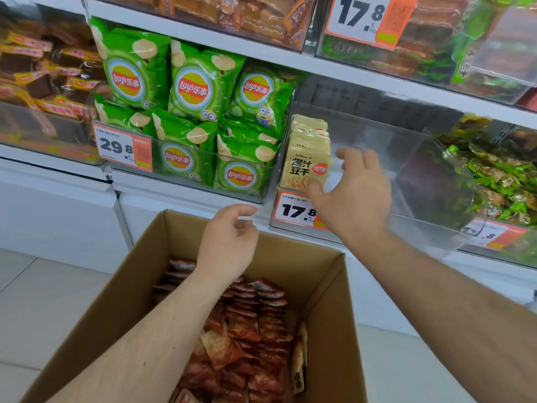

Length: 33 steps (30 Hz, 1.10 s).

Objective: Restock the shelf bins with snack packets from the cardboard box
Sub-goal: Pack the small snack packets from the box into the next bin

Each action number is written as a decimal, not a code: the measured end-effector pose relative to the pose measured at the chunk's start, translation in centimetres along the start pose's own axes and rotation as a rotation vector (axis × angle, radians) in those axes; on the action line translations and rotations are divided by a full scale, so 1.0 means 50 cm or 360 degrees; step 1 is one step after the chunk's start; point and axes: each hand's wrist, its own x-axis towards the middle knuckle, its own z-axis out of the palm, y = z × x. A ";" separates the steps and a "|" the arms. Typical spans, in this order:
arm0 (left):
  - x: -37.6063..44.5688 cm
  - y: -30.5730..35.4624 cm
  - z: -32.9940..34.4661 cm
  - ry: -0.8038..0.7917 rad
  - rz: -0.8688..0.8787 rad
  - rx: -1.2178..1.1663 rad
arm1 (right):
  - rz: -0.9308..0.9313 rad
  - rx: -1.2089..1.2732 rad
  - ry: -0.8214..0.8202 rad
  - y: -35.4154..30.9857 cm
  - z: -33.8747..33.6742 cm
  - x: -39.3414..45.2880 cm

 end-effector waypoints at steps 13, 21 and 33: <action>-0.057 -0.241 -0.068 -0.0351 -0.0485 0.0605 | -0.0180 -0.0118 -0.2144 -0.039 0.295 -0.446; -0.078 -0.303 -0.073 -0.0375 -0.0927 0.0467 | -0.0984 -0.0428 -0.1836 -0.052 0.364 -0.534; -0.090 -0.321 -0.042 -0.0228 -0.1736 -0.0254 | -0.0521 0.0736 -0.1365 -0.059 0.207 -0.441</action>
